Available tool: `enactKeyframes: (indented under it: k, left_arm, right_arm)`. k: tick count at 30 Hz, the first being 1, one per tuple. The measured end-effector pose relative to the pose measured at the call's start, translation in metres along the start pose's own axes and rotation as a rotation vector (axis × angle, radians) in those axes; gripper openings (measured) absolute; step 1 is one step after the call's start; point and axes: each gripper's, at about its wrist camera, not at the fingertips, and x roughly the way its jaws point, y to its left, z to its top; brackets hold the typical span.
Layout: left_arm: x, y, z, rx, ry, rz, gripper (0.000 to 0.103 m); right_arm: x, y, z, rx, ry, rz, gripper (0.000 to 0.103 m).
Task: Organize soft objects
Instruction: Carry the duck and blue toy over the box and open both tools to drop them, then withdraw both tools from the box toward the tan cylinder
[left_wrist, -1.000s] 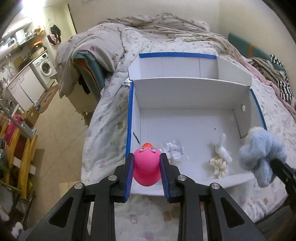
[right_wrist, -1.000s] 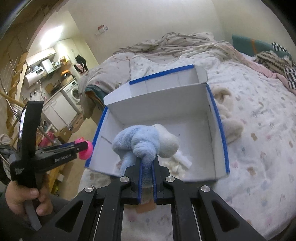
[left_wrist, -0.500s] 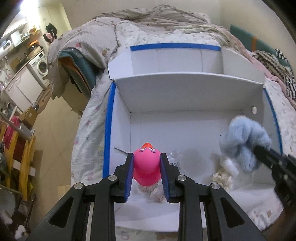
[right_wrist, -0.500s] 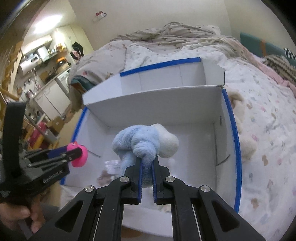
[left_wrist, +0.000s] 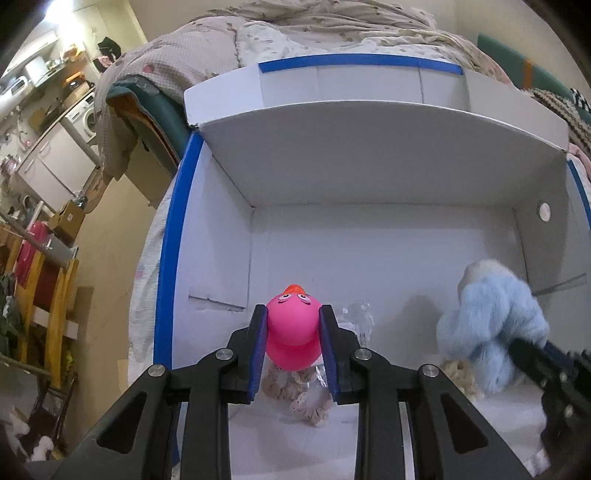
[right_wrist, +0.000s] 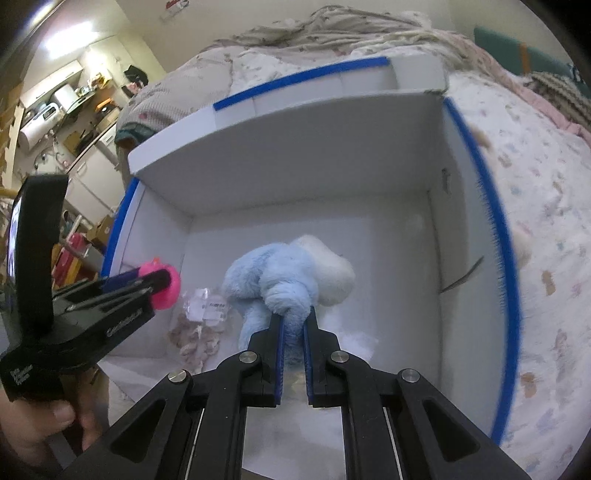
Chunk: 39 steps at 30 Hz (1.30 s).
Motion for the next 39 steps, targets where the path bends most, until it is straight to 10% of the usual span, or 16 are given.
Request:
enactKeyframes:
  k: [13, 17, 21, 24, 28, 39]
  left_arm:
    - [0.01, 0.008, -0.002, -0.04, 0.037, 0.015, 0.026]
    - [0.005, 0.004, -0.006, -0.025, 0.023, 0.04, 0.053]
    - [-0.007, 0.005, -0.011, -0.024, -0.001, 0.058, 0.058]
    - [-0.012, 0.009, -0.012, -0.035, 0.01, 0.047, 0.062]
    - [-0.027, 0.013, -0.017, -0.044, -0.016, 0.039, 0.063]
    - [-0.053, 0.029, -0.041, -0.044, -0.034, 0.001, 0.063]
  right_arm:
    - [0.008, -0.014, -0.002, 0.023, 0.027, 0.0, 0.01]
    - [0.008, -0.022, -0.005, 0.065, 0.034, 0.044, 0.011]
    - [0.001, -0.025, -0.006, 0.097, 0.02, 0.069, 0.014]
    - [-0.005, -0.021, -0.006, 0.086, -0.006, 0.07, 0.027]
    - [-0.014, -0.017, -0.004, 0.063, -0.045, 0.08, 0.074]
    - [-0.036, -0.023, -0.006, 0.146, -0.103, 0.109, 0.103]
